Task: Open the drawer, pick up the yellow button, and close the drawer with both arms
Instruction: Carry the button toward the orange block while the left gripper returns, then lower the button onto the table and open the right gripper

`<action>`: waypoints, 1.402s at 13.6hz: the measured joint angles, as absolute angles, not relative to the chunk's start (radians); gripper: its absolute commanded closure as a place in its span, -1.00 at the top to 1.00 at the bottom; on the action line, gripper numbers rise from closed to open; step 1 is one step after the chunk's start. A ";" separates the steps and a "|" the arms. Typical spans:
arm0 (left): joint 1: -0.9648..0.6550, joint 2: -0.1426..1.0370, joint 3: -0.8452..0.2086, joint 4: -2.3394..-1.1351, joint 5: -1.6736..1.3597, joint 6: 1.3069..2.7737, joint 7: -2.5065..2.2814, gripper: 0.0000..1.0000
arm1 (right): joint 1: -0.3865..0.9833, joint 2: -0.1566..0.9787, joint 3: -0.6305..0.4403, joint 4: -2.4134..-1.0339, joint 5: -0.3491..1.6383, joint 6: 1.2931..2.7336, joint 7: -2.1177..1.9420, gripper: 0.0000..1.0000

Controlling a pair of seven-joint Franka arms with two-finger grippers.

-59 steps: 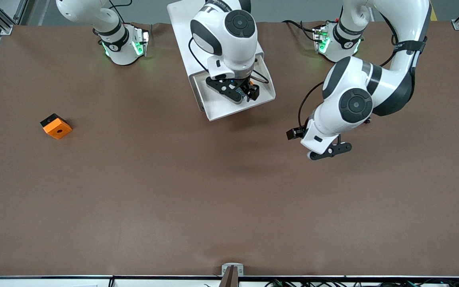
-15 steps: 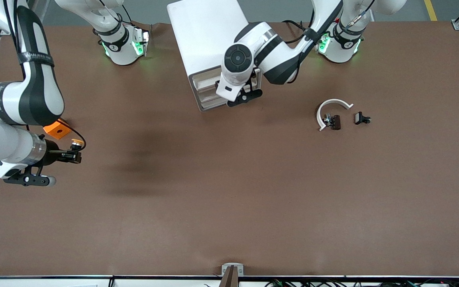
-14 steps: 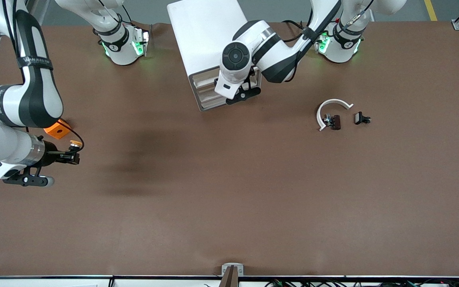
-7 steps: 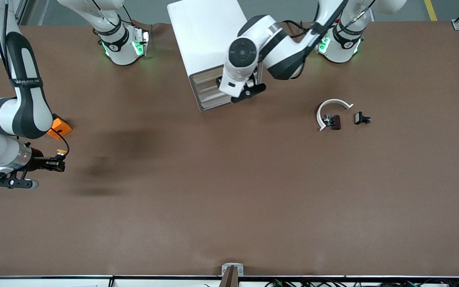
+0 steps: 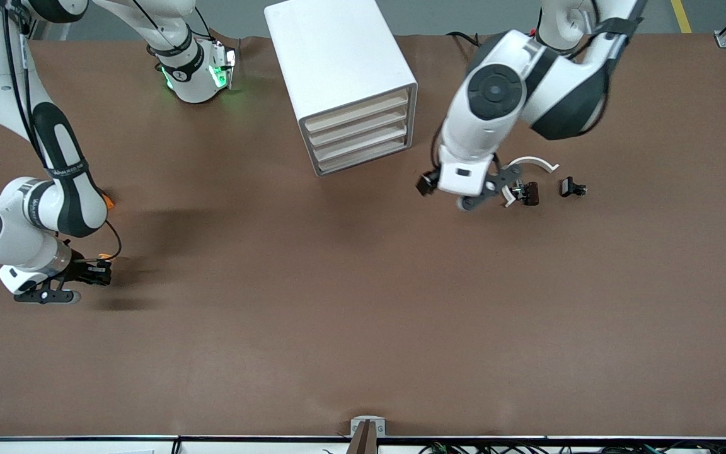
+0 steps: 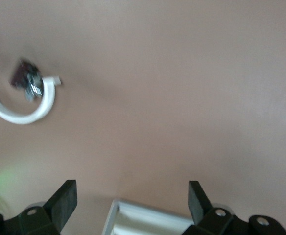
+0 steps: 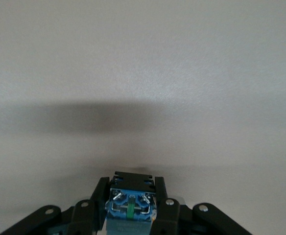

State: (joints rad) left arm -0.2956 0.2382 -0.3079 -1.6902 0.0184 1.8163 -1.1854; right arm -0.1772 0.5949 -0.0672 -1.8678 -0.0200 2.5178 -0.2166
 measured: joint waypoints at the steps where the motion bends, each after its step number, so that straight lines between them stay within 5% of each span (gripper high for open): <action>1: -0.254 0.238 -0.307 -1.672 0.033 1.805 -1.133 1.00 | -0.177 0.596 -0.066 -1.868 -0.020 2.518 -0.217 -1.00; 10: -0.007 0.189 -0.307 -1.542 0.041 1.744 -0.730 1.00 | -0.177 0.614 -0.059 -1.868 -0.020 2.516 -0.217 -1.00; 11: 0.015 0.168 -0.308 -1.541 0.041 1.727 -0.642 1.00 | -0.177 0.617 -0.058 -1.868 -0.020 2.516 -0.217 -0.54; 12: 0.044 0.145 -0.307 -1.541 0.041 1.707 -0.523 1.00 | -0.177 0.619 -0.058 -1.867 -0.020 2.516 -0.217 0.98; 19: 0.045 -0.045 -0.153 -1.564 0.029 1.470 -0.068 1.00 | -0.177 0.607 -0.054 -1.802 -0.020 2.398 -0.219 1.00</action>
